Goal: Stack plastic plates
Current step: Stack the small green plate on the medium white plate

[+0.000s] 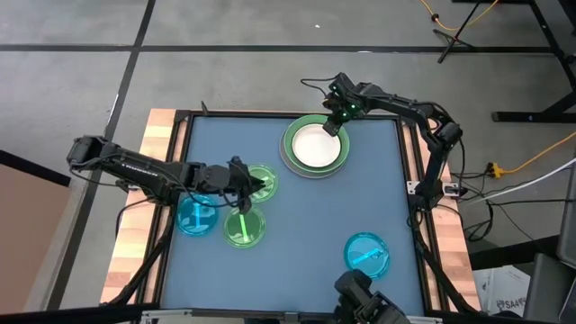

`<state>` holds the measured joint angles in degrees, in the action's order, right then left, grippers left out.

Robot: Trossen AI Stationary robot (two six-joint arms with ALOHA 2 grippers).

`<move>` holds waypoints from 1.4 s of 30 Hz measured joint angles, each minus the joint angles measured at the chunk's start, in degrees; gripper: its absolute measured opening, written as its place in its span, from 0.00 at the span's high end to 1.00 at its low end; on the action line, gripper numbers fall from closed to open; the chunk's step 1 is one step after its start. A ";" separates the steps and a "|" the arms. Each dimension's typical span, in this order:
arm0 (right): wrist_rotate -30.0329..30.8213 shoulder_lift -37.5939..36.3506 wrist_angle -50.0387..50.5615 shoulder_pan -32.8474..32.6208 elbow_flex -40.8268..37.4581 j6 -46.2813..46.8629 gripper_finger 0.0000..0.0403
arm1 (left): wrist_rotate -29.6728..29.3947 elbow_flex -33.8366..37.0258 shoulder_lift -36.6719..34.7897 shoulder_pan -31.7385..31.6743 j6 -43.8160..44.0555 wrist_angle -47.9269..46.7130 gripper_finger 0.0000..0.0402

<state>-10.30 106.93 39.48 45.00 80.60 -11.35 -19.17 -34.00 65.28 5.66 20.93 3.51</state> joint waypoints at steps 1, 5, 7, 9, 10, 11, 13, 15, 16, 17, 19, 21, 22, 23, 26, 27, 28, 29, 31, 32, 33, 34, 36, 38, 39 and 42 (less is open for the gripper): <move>-0.74 -0.46 0.07 0.01 0.00 -0.03 0.78 | -0.06 0.00 0.00 -0.51 0.23 0.00 0.85; -3.76 -2.81 0.27 -0.40 0.00 -0.86 0.78 | -0.01 0.00 0.00 -3.29 2.72 -0.02 0.85; -4.35 -4.18 0.52 -1.06 0.02 -1.12 0.78 | 0.17 0.00 0.00 -4.71 2.95 0.00 0.85; -4.36 -5.51 0.70 -2.31 0.02 -1.17 0.78 | 0.23 0.00 0.00 -6.00 3.31 -0.02 0.85; -4.38 -6.13 0.73 -3.13 0.02 -1.45 0.78 | 0.27 0.00 0.00 -6.66 4.02 0.00 0.85; -4.40 -6.66 0.93 -4.05 0.02 -2.20 0.78 | 0.34 0.00 0.00 -7.31 4.67 -0.02 0.85; -4.36 -7.63 1.12 -5.97 0.02 -3.35 0.78 | 0.31 0.00 0.00 -8.68 6.17 -0.19 0.85; -4.36 -8.38 1.11 -7.93 0.02 -3.95 0.78 | 0.32 0.00 0.00 -9.92 7.61 -0.63 0.85; -4.36 -8.72 1.11 -8.91 0.02 -3.98 0.78 | 0.34 -0.02 0.00 -10.50 8.20 -0.99 0.85; -4.36 -9.04 1.12 -9.88 0.02 -3.99 0.78 | 0.40 0.00 0.00 -11.10 8.79 -1.60 0.85; -4.36 -9.48 1.12 -11.94 0.02 -4.00 0.78 | 0.43 0.00 0.00 -12.30 8.97 -2.69 0.85; -4.33 -9.93 1.13 -13.86 0.02 -4.00 0.78 | 0.43 0.00 0.00 -13.36 9.01 -3.81 0.85; -4.33 -10.15 1.17 -14.85 0.02 -4.01 0.78 | 0.56 0.00 0.00 -13.91 9.06 -4.39 0.85; -4.31 -10.37 1.19 -15.81 0.02 -4.00 0.78 | 0.93 0.00 0.00 -14.43 9.08 -4.99 0.85; -4.29 -11.22 1.16 -18.40 0.00 -4.01 0.78 | 2.55 0.00 0.00 -16.02 9.13 -5.62 0.85; -4.29 -11.76 1.14 -19.25 0.00 -3.99 0.78 | 3.09 0.00 0.00 -16.47 9.13 -5.64 0.85; -4.27 -12.30 1.16 -19.99 0.00 -4.00 0.78 | 3.72 0.00 0.00 -16.91 9.15 -5.66 0.85; -4.24 -12.96 1.12 -20.73 0.00 -4.00 0.78 | 3.93 0.00 0.00 -17.33 9.14 -5.68 0.85; -4.24 -14.40 1.18 -21.98 0.00 -3.99 0.78 | 4.10 0.00 0.00 -18.05 9.10 -5.71 0.85; -4.23 -15.15 1.29 -22.56 0.00 -3.99 0.78 | 4.10 0.00 0.00 -18.44 9.03 -5.76 0.85; -4.20 -15.88 1.57 -23.08 0.00 -3.99 0.78 | 4.10 0.00 0.00 -18.83 9.02 -5.83 0.85; -4.15 -16.77 2.03 -23.61 0.00 -3.99 0.78 | 4.11 0.00 0.00 -19.27 9.02 -5.96 0.85; -4.14 -18.63 2.94 -24.56 -0.16 -3.99 0.78 | 4.10 0.00 0.00 -20.18 9.00 -6.71 0.85; -4.14 -21.22 2.13 -25.39 -2.05 -3.95 0.78 | 4.10 0.00 0.00 -21.06 9.05 -8.08 0.85; -4.14 -22.72 1.67 -25.70 -3.55 -3.75 0.78 | 4.24 0.00 0.00 -21.49 9.05 -8.83 0.85; -4.22 -27.82 -1.05 -25.79 -9.66 -1.10 0.78 | 6.05 0.00 0.00 -22.72 9.30 -11.01 0.85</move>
<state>-14.51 79.11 38.43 19.21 70.94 -12.44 -13.12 -34.00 65.28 -17.06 30.23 -7.50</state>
